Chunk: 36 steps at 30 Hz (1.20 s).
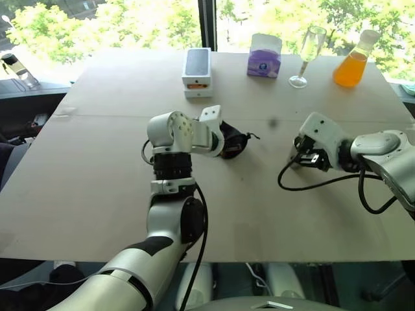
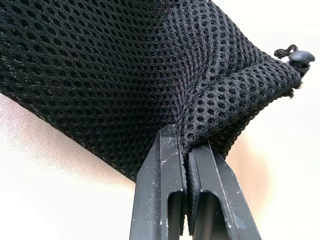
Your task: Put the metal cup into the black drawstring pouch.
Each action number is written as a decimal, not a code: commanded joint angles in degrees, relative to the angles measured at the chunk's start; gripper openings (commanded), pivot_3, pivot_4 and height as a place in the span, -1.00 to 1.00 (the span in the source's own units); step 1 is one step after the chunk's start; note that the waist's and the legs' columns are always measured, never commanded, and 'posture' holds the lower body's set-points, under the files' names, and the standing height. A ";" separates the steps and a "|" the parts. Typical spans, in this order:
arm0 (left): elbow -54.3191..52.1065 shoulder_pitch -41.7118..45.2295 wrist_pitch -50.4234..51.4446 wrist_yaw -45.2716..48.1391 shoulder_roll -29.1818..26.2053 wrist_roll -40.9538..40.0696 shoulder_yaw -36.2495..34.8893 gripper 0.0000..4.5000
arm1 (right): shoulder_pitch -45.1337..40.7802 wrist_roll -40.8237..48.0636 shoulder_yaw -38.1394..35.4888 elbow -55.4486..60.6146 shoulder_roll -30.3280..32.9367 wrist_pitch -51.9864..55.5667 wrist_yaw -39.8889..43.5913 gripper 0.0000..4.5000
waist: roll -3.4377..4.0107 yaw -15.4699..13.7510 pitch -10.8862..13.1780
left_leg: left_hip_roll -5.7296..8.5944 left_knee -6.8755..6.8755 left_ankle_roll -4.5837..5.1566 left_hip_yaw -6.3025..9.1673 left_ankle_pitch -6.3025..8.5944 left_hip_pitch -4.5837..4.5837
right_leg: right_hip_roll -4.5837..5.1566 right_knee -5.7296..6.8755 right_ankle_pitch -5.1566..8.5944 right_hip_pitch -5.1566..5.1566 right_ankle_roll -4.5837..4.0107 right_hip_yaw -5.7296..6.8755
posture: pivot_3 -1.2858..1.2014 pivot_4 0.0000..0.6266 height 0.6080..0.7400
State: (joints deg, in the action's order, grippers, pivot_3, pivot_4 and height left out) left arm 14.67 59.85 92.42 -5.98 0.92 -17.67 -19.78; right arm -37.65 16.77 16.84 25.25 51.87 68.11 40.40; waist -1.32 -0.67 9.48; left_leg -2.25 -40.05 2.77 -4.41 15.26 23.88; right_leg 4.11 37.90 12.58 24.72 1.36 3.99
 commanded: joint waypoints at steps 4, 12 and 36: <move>-2.99 -0.15 0.08 -1.20 -0.95 -2.95 0.62 -1.00 | -0.58 -1.42 -0.18 -2.62 -1.42 -3.39 -0.04 -0.56 | 0.00 -0.03 0.01 | 0.00 0.00 0.00 -0.01 0.00 0.00 | 0.00 0.00 0.00 0.00 0.00 0.00 | 0.03 -0.52 0.96; -2.21 -1.09 0.08 -1.80 -2.52 -6.74 1.26 -1.00 | 1.62 6.97 -14.08 0.06 -12.67 0.78 -2.70 -0.99 | -0.02 -0.04 0.02 | -0.01 0.01 -0.01 0.01 0.00 0.00 | 0.01 0.00 0.00 0.00 0.00 0.01 | 0.03 -0.52 0.96; 2.70 -1.32 0.08 -7.50 -11.10 -35.01 8.15 -1.00 | 16.16 19.30 -27.05 -12.09 -54.71 -15.06 -19.05 -0.99 | 0.02 0.37 0.06 | 0.04 0.15 -0.05 0.05 -0.02 -0.06 | 0.00 0.03 -0.04 0.00 0.03 -0.01 | 0.03 -0.52 0.96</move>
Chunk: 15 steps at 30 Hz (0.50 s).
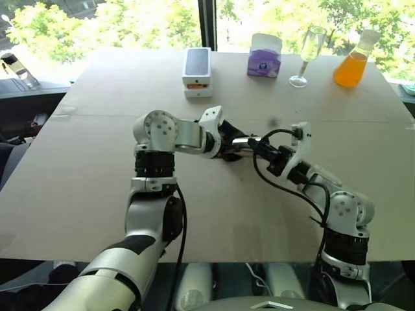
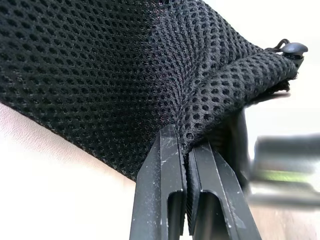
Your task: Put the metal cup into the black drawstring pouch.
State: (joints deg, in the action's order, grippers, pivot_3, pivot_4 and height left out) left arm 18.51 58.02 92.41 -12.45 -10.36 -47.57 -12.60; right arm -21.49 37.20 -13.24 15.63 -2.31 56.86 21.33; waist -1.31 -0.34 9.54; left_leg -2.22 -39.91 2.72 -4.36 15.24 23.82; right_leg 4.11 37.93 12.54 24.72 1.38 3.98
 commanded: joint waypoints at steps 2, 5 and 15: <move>-1.37 0.44 0.09 -2.16 -0.03 -6.78 1.22 -1.00 | 0.18 -1.77 4.24 -4.01 -0.52 -5.19 0.02 -0.99 | 0.01 0.19 0.01 | 0.00 0.01 0.00 0.00 0.00 0.00 | 0.00 0.00 0.00 0.01 0.00 0.00 | 0.03 -0.52 0.96; -2.05 0.30 0.09 -3.43 -0.21 -8.53 1.40 -1.00 | 0.47 -1.80 5.27 -5.03 -0.26 -6.30 0.26 -0.99 | 0.01 0.40 0.01 | 0.00 0.02 0.00 0.00 0.00 0.00 | 0.00 -0.01 0.00 0.01 0.00 -0.01 | 0.03 -0.52 0.96; -4.74 1.45 0.09 -3.51 1.26 -11.23 -0.64 -1.00 | -0.79 0.65 7.13 -8.49 -1.71 -8.08 2.02 -0.99 | 0.01 0.99 0.01 | 0.00 0.03 -0.01 -0.01 0.00 -0.01 | 0.00 -0.01 0.00 0.01 0.00 -0.01 | 0.03 -0.52 0.96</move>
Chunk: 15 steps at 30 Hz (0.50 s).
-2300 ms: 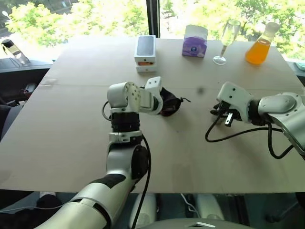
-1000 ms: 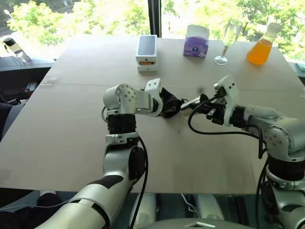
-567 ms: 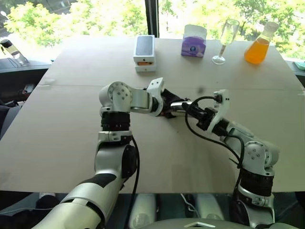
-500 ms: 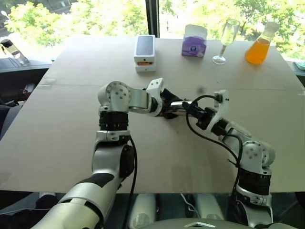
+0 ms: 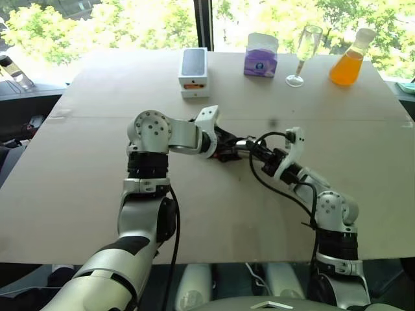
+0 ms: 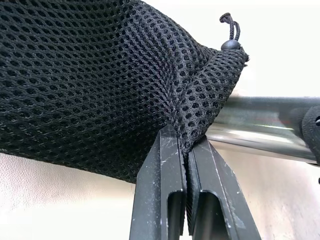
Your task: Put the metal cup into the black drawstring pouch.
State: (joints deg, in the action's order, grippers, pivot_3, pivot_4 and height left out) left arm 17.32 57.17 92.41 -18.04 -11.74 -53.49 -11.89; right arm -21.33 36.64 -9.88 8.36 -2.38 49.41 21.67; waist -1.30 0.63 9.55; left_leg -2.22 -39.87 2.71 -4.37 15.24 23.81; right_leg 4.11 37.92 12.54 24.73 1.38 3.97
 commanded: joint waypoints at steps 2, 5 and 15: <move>-3.59 3.29 0.09 2.53 2.79 -6.57 -1.64 -1.00 | -0.67 0.87 4.51 -1.33 -2.21 -2.94 2.83 -0.99 | 0.00 0.04 0.00 | 0.00 0.01 0.00 0.00 0.00 0.00 | -0.01 0.00 0.00 0.01 0.00 0.00 | 0.03 -0.52 0.96; -3.98 4.69 0.09 3.42 3.29 -7.74 -1.35 -1.00 | -0.26 -0.87 7.00 -0.89 -1.79 -4.18 3.36 -0.99 | 0.01 -0.04 0.01 | 0.00 0.03 0.00 0.01 0.00 0.02 | 0.00 -0.03 0.00 0.01 0.00 0.01 | 0.03 -0.52 0.96; -7.64 5.70 0.09 8.85 2.05 -8.33 1.16 -1.00 | 0.72 -4.72 12.40 -0.04 -0.19 -7.61 6.37 -0.99 | 0.01 0.05 0.01 | 0.01 0.12 -0.02 -0.03 -0.01 -0.01 | 0.00 -0.05 0.00 0.04 0.00 -0.02 | 0.03 -0.52 0.96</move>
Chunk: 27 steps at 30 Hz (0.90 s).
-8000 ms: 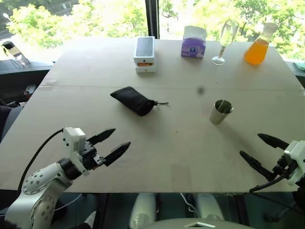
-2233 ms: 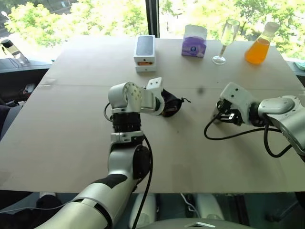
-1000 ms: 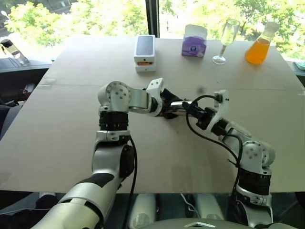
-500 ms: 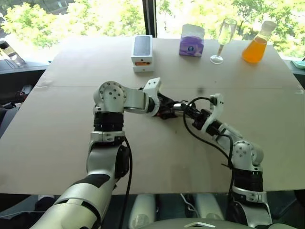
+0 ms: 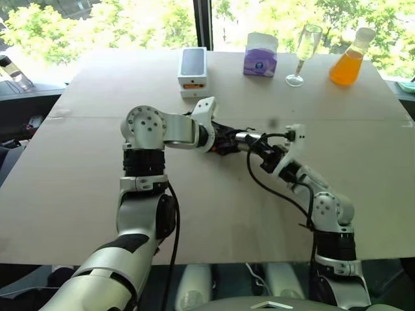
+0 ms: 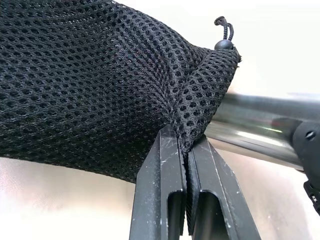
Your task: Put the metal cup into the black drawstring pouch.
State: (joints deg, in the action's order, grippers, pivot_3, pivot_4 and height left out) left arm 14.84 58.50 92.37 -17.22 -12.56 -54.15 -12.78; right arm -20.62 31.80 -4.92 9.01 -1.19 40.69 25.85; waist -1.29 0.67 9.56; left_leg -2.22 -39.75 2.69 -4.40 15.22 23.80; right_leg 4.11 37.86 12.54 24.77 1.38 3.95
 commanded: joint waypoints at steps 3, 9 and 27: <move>-9.05 3.54 0.03 13.55 2.57 -7.15 2.99 -1.00 | -0.40 -2.26 8.40 -1.37 -0.92 -0.88 1.89 -0.99 | -0.02 -0.23 0.04 | 0.00 0.02 -0.01 0.04 0.00 0.03 | 0.01 -0.03 0.00 0.00 0.00 0.04 | 0.03 -0.52 0.96; -16.42 1.47 -2.63 21.38 -0.73 -1.93 10.16 -1.00 | -1.51 -2.45 7.46 -3.49 -1.34 -5.47 1.90 -0.99 | 0.01 0.09 0.04 | 0.03 0.29 -0.05 -0.14 -0.03 -0.09 | 0.00 -0.13 0.00 0.03 0.00 -0.10 | 0.03 -0.52 0.96; -4.79 -3.32 0.13 11.88 8.39 -2.07 -15.34 -1.00 | -2.07 12.82 -5.22 -6.65 -9.03 -7.70 -3.59 -0.99 | 0.01 0.02 0.04 | 0.00 0.37 -0.08 -0.05 -0.05 -0.03 | 0.01 -0.21 0.00 0.06 -0.01 -0.07 | 0.03 -0.52 0.96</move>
State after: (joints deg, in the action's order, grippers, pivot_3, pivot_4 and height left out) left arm 9.78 55.59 91.09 -3.50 -4.55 -54.14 -26.81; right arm -21.72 41.74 -8.47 0.14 -8.58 34.48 22.93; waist -1.28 0.69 9.60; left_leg -2.22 -39.38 2.61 -4.46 15.17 23.77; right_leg 4.12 37.65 12.54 24.82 1.38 3.88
